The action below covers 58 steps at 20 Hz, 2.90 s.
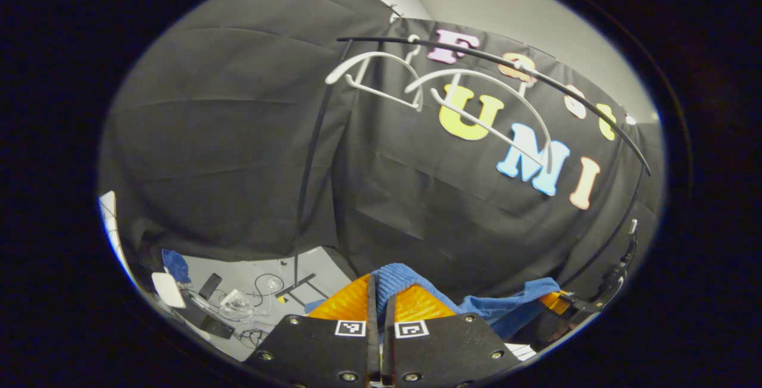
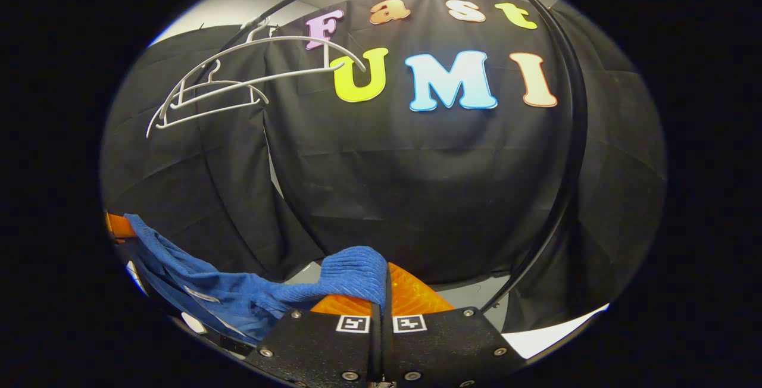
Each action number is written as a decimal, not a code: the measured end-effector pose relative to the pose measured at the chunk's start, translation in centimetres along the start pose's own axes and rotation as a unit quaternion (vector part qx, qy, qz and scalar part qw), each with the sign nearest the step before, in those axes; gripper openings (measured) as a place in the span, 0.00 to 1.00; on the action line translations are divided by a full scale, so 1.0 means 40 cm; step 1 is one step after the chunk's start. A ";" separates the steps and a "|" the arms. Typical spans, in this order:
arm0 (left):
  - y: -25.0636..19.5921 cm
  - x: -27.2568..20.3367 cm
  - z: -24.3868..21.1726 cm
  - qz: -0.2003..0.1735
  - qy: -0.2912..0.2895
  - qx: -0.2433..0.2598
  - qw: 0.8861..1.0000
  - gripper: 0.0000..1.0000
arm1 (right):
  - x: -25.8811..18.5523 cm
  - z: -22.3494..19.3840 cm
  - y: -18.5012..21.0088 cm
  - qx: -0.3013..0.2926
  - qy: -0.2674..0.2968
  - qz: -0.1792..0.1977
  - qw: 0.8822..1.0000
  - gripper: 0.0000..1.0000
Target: Grasp the clothes on the hanger with both hands and then place them into the laundry hamper below.
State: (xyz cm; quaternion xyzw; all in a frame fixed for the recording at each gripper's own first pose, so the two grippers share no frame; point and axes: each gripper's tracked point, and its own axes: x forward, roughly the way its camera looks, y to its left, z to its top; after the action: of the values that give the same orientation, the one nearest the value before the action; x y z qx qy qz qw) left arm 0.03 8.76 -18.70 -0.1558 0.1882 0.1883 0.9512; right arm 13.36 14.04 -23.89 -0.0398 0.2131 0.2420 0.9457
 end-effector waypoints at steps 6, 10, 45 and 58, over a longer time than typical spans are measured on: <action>-0.099 0.013 0.052 -0.124 0.006 0.074 0.990 0.02 | -0.137 0.037 0.101 0.008 -0.018 -0.041 0.999 0.00; -0.086 -0.056 0.127 -0.191 -0.003 0.072 0.979 0.03 | -0.233 0.088 0.190 0.016 -0.037 -0.075 0.996 0.00; 0.121 0.122 -0.492 -0.198 0.222 0.164 0.941 0.03 | -0.224 -0.529 0.331 0.122 0.168 -0.180 0.961 0.01; 0.157 0.217 -0.604 -0.151 0.293 0.166 0.929 0.03 | -0.172 -0.641 0.306 0.130 0.230 -0.170 0.949 0.07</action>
State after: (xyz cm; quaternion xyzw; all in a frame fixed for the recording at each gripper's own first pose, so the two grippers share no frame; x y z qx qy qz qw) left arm -2.35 8.02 -45.00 -0.0707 0.4617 -0.0455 0.8831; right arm -7.75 17.19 -43.86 -0.0066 0.4443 0.0325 0.8953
